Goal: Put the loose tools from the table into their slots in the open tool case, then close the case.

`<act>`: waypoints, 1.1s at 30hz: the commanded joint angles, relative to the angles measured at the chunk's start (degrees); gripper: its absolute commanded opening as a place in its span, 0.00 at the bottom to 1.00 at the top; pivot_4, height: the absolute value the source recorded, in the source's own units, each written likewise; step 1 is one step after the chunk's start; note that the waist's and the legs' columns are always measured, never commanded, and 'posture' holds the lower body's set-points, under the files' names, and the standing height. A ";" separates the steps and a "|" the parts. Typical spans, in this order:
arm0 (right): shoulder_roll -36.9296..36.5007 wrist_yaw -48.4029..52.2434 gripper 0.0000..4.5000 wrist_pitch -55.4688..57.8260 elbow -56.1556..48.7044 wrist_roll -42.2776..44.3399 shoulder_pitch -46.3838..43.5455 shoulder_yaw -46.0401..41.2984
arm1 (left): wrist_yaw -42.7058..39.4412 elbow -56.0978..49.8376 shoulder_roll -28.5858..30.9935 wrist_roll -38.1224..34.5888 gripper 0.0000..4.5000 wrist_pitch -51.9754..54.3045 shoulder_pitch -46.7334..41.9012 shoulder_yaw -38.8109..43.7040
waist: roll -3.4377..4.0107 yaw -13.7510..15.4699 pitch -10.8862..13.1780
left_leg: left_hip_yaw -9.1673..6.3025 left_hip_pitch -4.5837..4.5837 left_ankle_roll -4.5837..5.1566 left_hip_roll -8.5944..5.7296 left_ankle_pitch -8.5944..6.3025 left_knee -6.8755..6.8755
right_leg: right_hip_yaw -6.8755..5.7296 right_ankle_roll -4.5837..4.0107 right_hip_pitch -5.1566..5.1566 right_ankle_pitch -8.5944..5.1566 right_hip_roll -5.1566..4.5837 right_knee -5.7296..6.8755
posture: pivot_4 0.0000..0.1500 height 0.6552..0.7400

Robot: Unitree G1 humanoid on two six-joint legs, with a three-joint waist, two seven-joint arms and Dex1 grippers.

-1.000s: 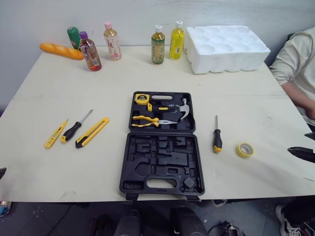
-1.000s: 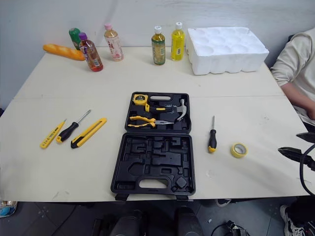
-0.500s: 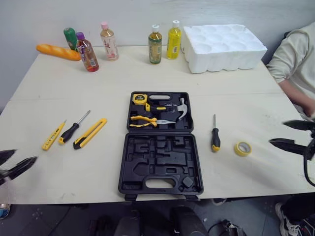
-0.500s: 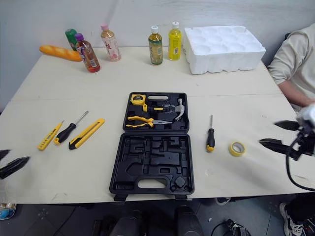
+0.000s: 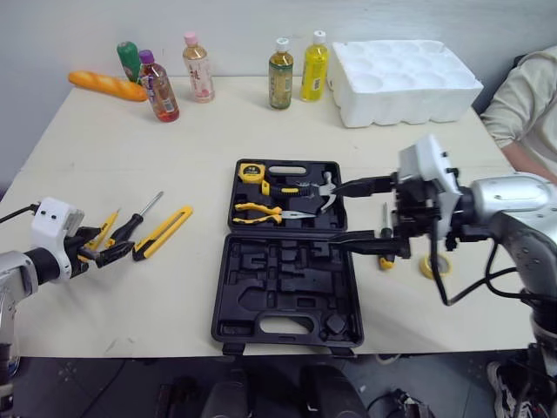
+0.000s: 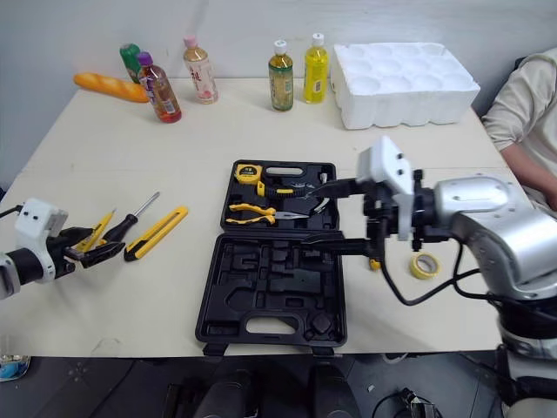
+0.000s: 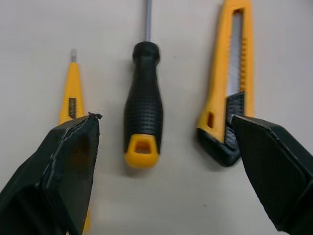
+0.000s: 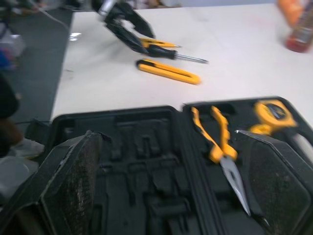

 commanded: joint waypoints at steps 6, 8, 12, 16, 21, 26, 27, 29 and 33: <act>5.06 -1.94 0.99 -2.90 0.02 -3.52 -2.88 3.90 | -3.51 10.92 1.09 5.58 1.00 -5.99 -9.51 -7.86 | -0.04 0.06 -0.02 | -0.03 -0.53 0.06 -0.01 0.02 0.54 | -0.12 0.03 -0.39 0.02 -0.03 0.43 | 1.00 1.00; 5.49 -2.01 1.00 -3.19 -0.07 -3.83 -2.71 3.94 | -3.27 14.10 0.56 7.03 0.94 -7.46 -11.62 -9.49 | -0.05 0.02 -0.02 | -0.03 -0.59 0.08 0.00 0.01 0.65 | -0.24 0.03 -0.39 0.02 -0.05 0.43 | 1.00 1.00; 5.45 -1.73 1.00 -3.34 -0.66 -4.08 -2.24 3.56 | -3.84 15.61 -0.50 9.25 0.62 -9.09 -12.41 -12.62 | -0.06 0.02 -0.03 | -0.01 -0.59 0.09 0.01 0.01 0.68 | -0.46 0.03 -0.40 0.02 -0.13 0.49 | 1.00 1.00; 5.28 -2.08 1.00 -3.08 -0.93 -3.71 -2.37 2.45 | -3.53 14.88 -1.42 7.73 0.23 -7.24 -14.59 -11.46 | -0.06 0.10 -0.03 | -0.02 -0.58 0.11 -0.01 0.04 0.73 | -0.74 0.03 -0.39 0.02 -0.28 0.52 | 1.00 1.00; 6.17 -3.43 1.00 -2.98 -1.01 -3.36 -2.85 1.62 | -4.35 10.66 0.71 5.40 0.23 -3.17 -16.67 -8.72 | -0.08 0.10 -0.02 | -0.03 -0.61 0.13 -0.02 0.04 0.76 | -0.79 0.03 -0.39 0.02 -0.30 0.55 | 1.00 1.00; 6.95 -4.98 1.00 -2.29 -1.28 -1.65 -2.85 -0.01 | -8.57 1.39 5.82 5.01 0.23 -2.70 -17.75 -8.83 | -0.22 -0.14 0.03 | -0.05 -0.71 0.12 -0.01 0.04 0.76 | -0.85 0.03 -0.46 0.02 -0.31 0.52 | 1.00 1.00; 6.78 -5.38 1.00 -2.04 -1.47 -1.29 -2.50 -0.52 | -11.75 -2.02 7.19 4.01 0.23 -2.83 -18.31 -10.01 | -0.22 -0.08 0.03 | -0.05 -0.73 0.12 -0.02 0.04 0.76 | -0.85 0.03 -0.47 0.02 -0.31 0.52 | 1.00 1.00; 6.12 -5.84 1.00 -1.56 -2.19 -0.76 -1.25 -1.50 | -17.46 -7.83 8.76 1.66 0.23 -2.14 -19.61 -12.60 | -0.22 0.04 0.03 | -0.05 -0.75 0.11 -0.02 0.05 0.76 | -0.89 0.03 -0.48 0.02 -0.33 0.50 | 1.00 1.00; 3.69 -6.58 1.00 -0.26 -5.09 -0.10 3.05 -3.50 | -26.17 -16.15 8.60 -0.02 0.23 -1.40 -23.68 -20.81 | -0.22 0.60 0.03 | -0.12 -0.72 0.15 -0.11 0.05 0.76 | -0.93 0.03 -0.33 0.02 -0.43 0.43 | 1.00 1.00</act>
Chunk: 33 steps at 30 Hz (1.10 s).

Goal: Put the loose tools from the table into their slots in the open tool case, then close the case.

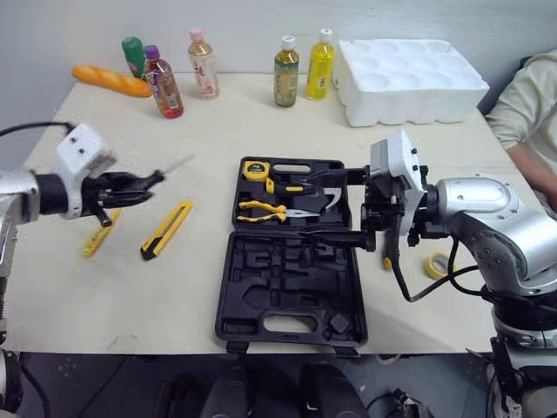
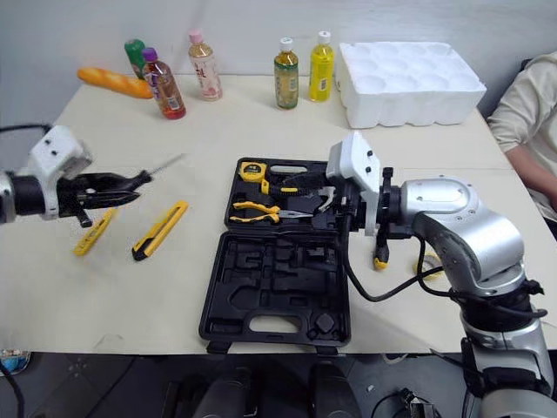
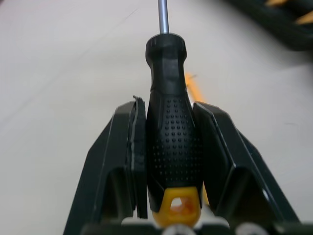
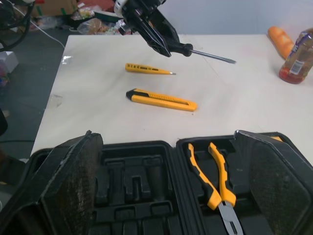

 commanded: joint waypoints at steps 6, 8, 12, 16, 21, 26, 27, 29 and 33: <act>-7.34 -2.07 1.00 4.23 -9.73 3.75 12.36 -7.25 | -8.66 -5.51 -8.72 4.39 0.23 1.10 -14.02 -19.89 | 0.00 0.59 0.01 | -0.04 0.01 0.07 0.00 0.03 0.02 | -0.05 0.03 0.11 0.01 0.08 -0.02 | 1.00 1.00; -8.71 -2.90 1.00 4.52 -11.03 3.47 15.60 -8.24 | -9.93 -5.25 -11.23 4.81 0.23 0.81 -15.92 -22.18 | 0.00 0.78 0.01 | -0.02 0.01 0.10 -0.02 0.02 0.04 | -0.03 0.05 0.13 0.03 0.09 -0.03 | 1.00 1.00; -10.35 -5.41 1.00 3.94 -12.54 1.37 21.24 -9.43 | -8.95 -2.73 -15.84 9.70 0.23 -2.75 -17.04 -27.40 | 0.01 0.28 0.02 | 0.08 0.09 0.12 0.01 0.02 0.07 | 0.12 0.08 0.13 0.04 0.15 0.01 | 1.00 1.00; -11.45 -6.88 1.00 2.90 -12.31 -0.13 24.59 -10.84 | -8.69 0.50 -19.23 12.78 0.23 -2.64 -19.03 -30.16 | 0.01 0.50 0.02 | 0.06 0.11 0.16 -0.01 0.09 0.11 | 0.10 0.09 0.17 0.04 0.15 -0.01 | 1.00 1.00; -11.63 -7.57 1.00 2.36 -12.86 -0.17 26.88 -11.79 | -10.46 3.90 -20.99 17.48 0.23 -6.16 -20.36 -34.07 | 0.01 0.98 0.02 | 0.06 0.11 0.16 -0.01 0.10 0.10 | 0.11 0.11 0.18 0.06 0.15 0.00 | 1.00 1.00; -11.63 -8.51 1.00 1.95 -12.83 -0.11 27.63 -12.25 | -9.82 7.06 -23.08 21.11 0.23 -7.58 -21.31 -35.23 | 0.00 1.19 0.02 | 0.04 0.10 0.16 -0.02 0.10 0.14 | 0.10 0.12 0.20 0.06 0.14 0.00 | 1.00 1.00; -11.64 -8.60 1.00 1.91 -12.84 0.00 27.70 -12.29 | -10.09 7.14 -23.43 21.18 0.23 -7.75 -21.28 -35.03 | 0.00 1.22 0.02 | 0.03 0.10 0.16 -0.02 0.10 0.15 | 0.09 0.12 0.21 0.06 0.14 -0.01 | 1.00 1.00; -11.66 -8.76 1.00 1.89 -12.85 0.14 27.98 -12.41 | -10.69 6.79 -23.91 21.38 0.23 -7.39 -21.09 -34.82 | 0.00 1.24 0.02 | 0.02 0.10 0.17 -0.03 0.10 0.17 | 0.08 0.13 0.23 0.07 0.13 -0.02 | 1.00 1.00; -11.54 -8.92 1.00 1.80 -12.76 0.14 28.27 -12.44 | -9.14 7.18 -26.04 22.40 0.23 -6.43 -21.09 -34.38 | 0.00 1.26 0.02 | 0.01 0.09 0.17 -0.03 0.10 0.16 | 0.07 0.14 0.24 0.07 0.13 -0.03 | 1.00 1.00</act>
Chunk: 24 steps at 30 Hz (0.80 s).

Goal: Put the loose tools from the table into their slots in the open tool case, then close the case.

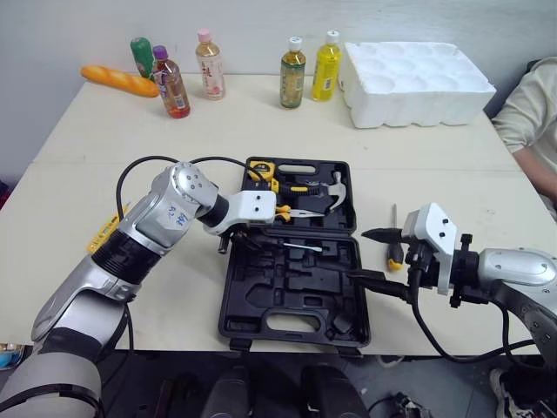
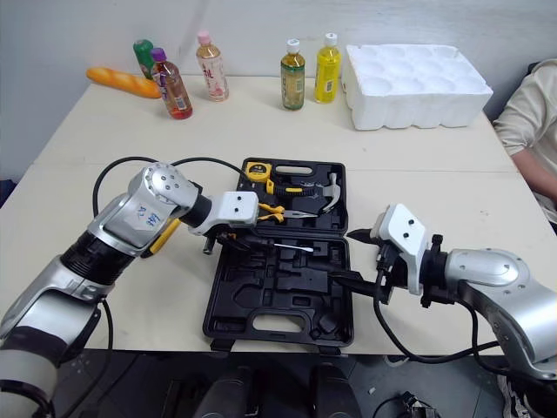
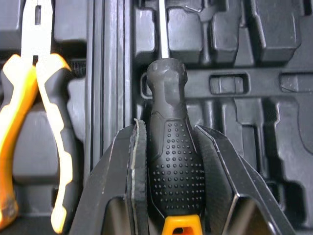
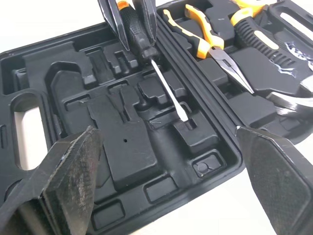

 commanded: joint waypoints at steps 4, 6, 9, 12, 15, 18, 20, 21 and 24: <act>-0.16 -0.40 1.00 -1.02 -1.48 0.33 -0.23 -1.17 | 0.78 -0.85 -2.38 0.84 0.23 1.54 -0.84 1.32 | 0.00 -0.06 0.00 | 0.00 0.01 0.00 0.00 0.00 0.03 | 0.00 0.00 0.01 0.00 0.00 0.02 | 1.00 1.00; -0.06 -0.45 1.00 -1.10 -1.30 0.28 -0.33 -1.00 | 0.72 -0.87 -2.69 0.93 0.23 1.73 -0.73 1.44 | 0.00 0.00 0.00 | 0.00 0.01 0.00 0.00 0.00 0.03 | 0.00 0.01 0.01 0.00 0.00 0.02 | 1.00 1.00; 0.02 -0.61 1.00 -1.06 -1.19 0.26 -0.49 -0.89 | 0.26 -0.99 -2.49 0.83 0.52 2.09 -0.75 1.91 | 0.00 0.00 0.00 | 0.00 0.01 0.00 -0.01 0.00 0.04 | 0.00 0.02 0.02 0.01 0.00 0.01 | 1.00 1.00; 0.05 -0.73 1.00 -0.87 -1.29 0.36 -0.56 -0.90 | -0.91 -1.22 -1.61 -0.18 0.82 3.76 -1.19 3.34 | 0.00 0.00 0.00 | -0.01 0.01 0.00 -0.01 0.01 0.06 | 0.00 0.02 0.03 0.01 0.00 0.02 | 1.00 1.00; 0.02 -0.72 1.00 -0.85 -1.61 0.59 0.04 -1.28 | -3.09 -0.45 -1.23 -5.13 0.90 5.49 -1.99 7.98 | 0.00 -0.14 0.00 | -0.02 0.01 0.01 0.00 0.02 0.10 | -0.01 0.02 0.03 0.01 0.00 0.03 | 1.00 1.00; 0.13 -0.66 1.00 -1.07 -1.55 0.69 0.36 -1.35 | -1.97 2.39 -3.06 -9.06 0.76 -0.96 0.04 13.32 | 0.01 -0.16 0.00 | -0.03 0.02 0.00 0.00 0.03 0.07 | -0.02 0.02 0.03 0.01 0.01 0.06 | 1.00 1.00; 0.28 -0.68 1.00 -1.17 -1.44 0.73 0.25 -1.15 | -3.11 4.14 -5.15 -13.33 0.58 -4.95 2.42 17.26 | 0.01 -0.13 -0.01 | -0.04 0.02 0.00 0.00 0.03 0.08 | -0.04 0.02 0.03 0.01 -0.01 0.05 | 1.00 1.00; 0.43 -0.70 1.00 -1.20 -1.31 0.73 -0.09 -0.81 | -3.83 6.51 -6.28 -15.31 0.48 -6.93 4.11 19.31 | 0.01 -0.12 -0.01 | -0.03 0.03 0.00 0.00 0.03 0.10 | -0.05 0.02 0.04 0.01 -0.02 0.06 | 1.00 1.00; 0.60 -0.46 1.00 -1.27 -0.73 0.64 -1.01 -0.05 | -3.17 12.62 -8.59 -16.69 0.17 -11.93 7.03 22.13 | 0.01 -0.20 -0.01 | -0.03 0.04 -0.01 0.00 0.03 0.12 | -0.06 0.03 0.06 0.01 -0.02 0.05 | 1.00 1.00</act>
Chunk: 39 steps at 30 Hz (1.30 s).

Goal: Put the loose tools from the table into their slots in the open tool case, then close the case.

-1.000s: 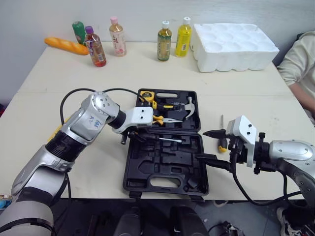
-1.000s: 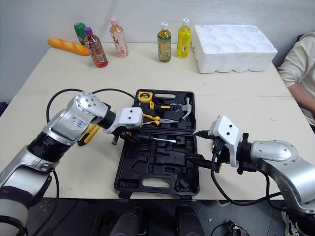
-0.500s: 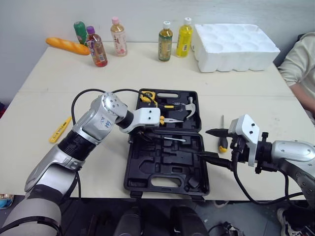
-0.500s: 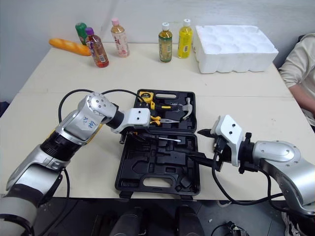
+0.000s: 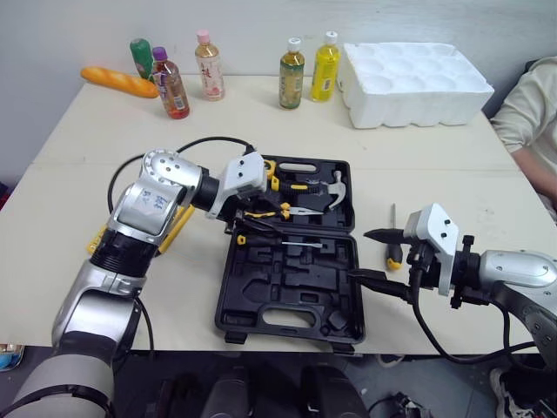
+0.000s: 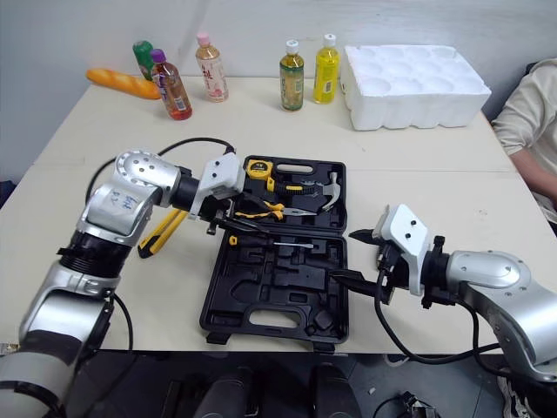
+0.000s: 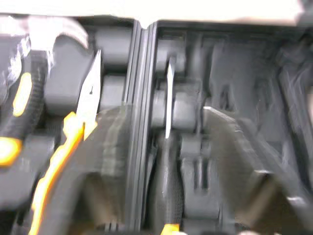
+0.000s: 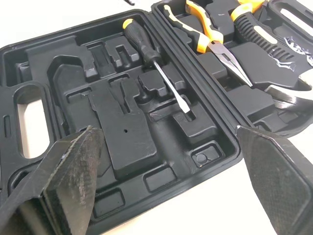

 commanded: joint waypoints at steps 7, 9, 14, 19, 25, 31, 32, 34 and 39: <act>0.09 0.79 1.00 -1.14 -0.07 0.45 -2.10 0.66 | 1.44 10.42 -2.71 0.65 0.03 -10.02 3.89 1.13 | 0.00 0.14 0.00 | -0.01 -0.03 0.01 -0.02 0.00 0.00 | -0.04 0.02 0.00 0.01 -0.01 -0.01 | 1.00 1.00; 0.05 0.83 1.00 -1.12 0.07 0.47 -2.34 0.85 | 1.89 11.24 -2.96 1.87 0.03 -11.06 4.16 0.28 | 0.00 0.15 0.00 | -0.01 -0.03 0.01 -0.03 -0.01 0.00 | -0.03 0.02 0.00 0.01 -0.01 -0.02 | 1.00 1.00; -0.05 1.01 1.00 -1.03 0.25 0.44 -2.59 1.07 | 5.03 14.63 -3.46 6.25 0.03 -12.68 3.64 -1.96 | 0.00 0.09 0.00 | -0.01 -0.02 0.01 -0.02 -0.01 0.01 | -0.03 0.02 0.00 0.01 0.00 0.00 | 1.00 1.00; 0.17 0.88 1.00 -1.33 0.73 -0.10 -2.96 1.40 | 6.97 18.44 -1.89 14.37 0.03 -16.07 4.46 -8.01 | -0.03 0.03 -0.21 | 0.03 0.20 0.01 -0.03 -0.01 -0.03 | 0.00 0.02 0.17 0.01 0.00 -0.03 | 1.00 1.00; 0.08 0.79 1.00 -1.00 0.61 0.19 -2.96 1.00 | 7.36 19.84 -2.75 14.79 0.03 -18.16 4.77 -8.86 | 0.07 0.01 -0.89 | 0.04 0.41 0.03 -0.02 -0.02 -0.05 | 0.07 0.02 0.30 0.01 -0.01 -0.11 | 1.00 1.00; -0.09 0.72 1.00 -1.18 0.77 -0.23 -2.35 0.81 | 7.33 19.64 -4.83 11.02 0.03 -19.91 4.51 -5.44 | 0.08 0.10 -1.11 | 0.04 0.42 0.30 -0.02 -0.17 -0.08 | 0.10 0.02 0.31 0.01 -0.03 -0.15 | 1.00 1.00; -0.09 0.71 1.00 -1.22 0.71 -0.26 -2.23 0.79 | 7.35 19.70 -5.07 10.41 0.03 -19.94 4.37 -4.64 | 0.07 0.10 -1.11 | 0.04 0.42 0.30 -0.02 -0.17 -0.08 | 0.10 0.02 0.31 0.01 -0.03 -0.15 | 1.00 1.00; -0.10 0.67 1.00 -1.20 0.54 -0.27 -1.99 0.76 | 6.36 19.42 -5.77 7.86 0.03 -19.55 3.91 -2.34 | 0.07 0.11 -1.11 | 0.04 0.40 0.29 -0.02 -0.17 -0.08 | 0.09 0.02 0.30 0.01 -0.04 -0.16 | 1.00 1.00; -0.20 0.75 1.00 -1.35 0.39 -0.39 -1.48 0.81 | 3.52 16.35 -6.12 3.27 0.03 -16.54 4.09 0.68 | 0.06 0.04 -1.09 | 0.03 0.21 0.07 -0.02 -0.04 -0.09 | 0.06 0.02 0.12 0.01 -0.03 -0.13 | 1.00 1.00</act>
